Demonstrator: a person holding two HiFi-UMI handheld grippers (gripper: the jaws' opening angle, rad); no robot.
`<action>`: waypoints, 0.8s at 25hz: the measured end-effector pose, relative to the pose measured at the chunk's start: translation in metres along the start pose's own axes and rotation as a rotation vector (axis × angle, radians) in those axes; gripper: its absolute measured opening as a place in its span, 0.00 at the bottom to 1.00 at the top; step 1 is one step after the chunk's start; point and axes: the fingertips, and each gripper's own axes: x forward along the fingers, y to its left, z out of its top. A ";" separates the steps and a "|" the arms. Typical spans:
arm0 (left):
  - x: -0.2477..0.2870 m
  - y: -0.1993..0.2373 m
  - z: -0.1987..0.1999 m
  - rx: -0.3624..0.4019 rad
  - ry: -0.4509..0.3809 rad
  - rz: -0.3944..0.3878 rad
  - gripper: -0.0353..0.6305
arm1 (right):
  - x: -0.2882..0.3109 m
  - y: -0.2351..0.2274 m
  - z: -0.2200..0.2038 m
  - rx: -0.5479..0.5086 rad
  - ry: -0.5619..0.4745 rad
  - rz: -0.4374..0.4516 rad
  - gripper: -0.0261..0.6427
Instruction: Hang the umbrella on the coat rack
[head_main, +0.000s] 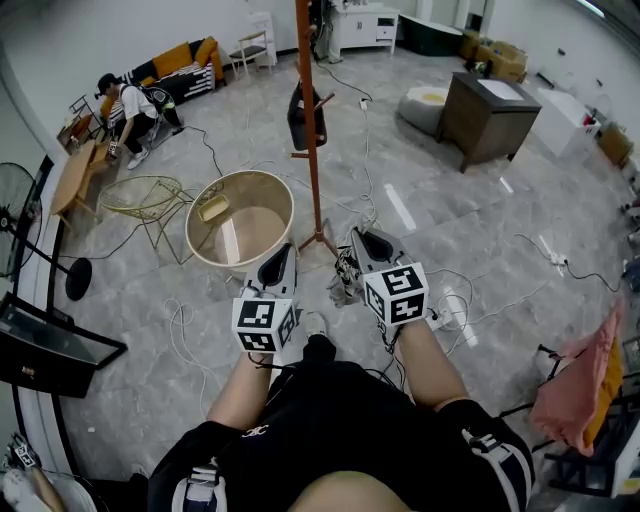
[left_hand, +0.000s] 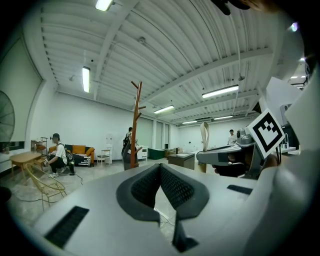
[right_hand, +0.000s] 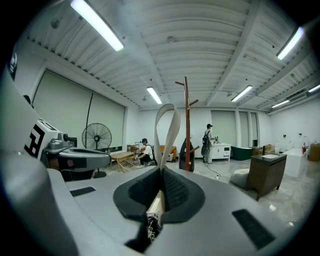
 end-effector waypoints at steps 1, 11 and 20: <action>0.013 0.007 0.001 -0.002 -0.004 -0.004 0.08 | 0.012 -0.005 0.001 -0.007 0.001 0.003 0.07; 0.177 0.104 0.035 -0.002 -0.039 -0.056 0.08 | 0.174 -0.075 0.031 -0.010 0.021 0.004 0.07; 0.312 0.198 0.045 -0.003 -0.019 -0.080 0.08 | 0.324 -0.136 0.034 0.035 0.066 0.012 0.07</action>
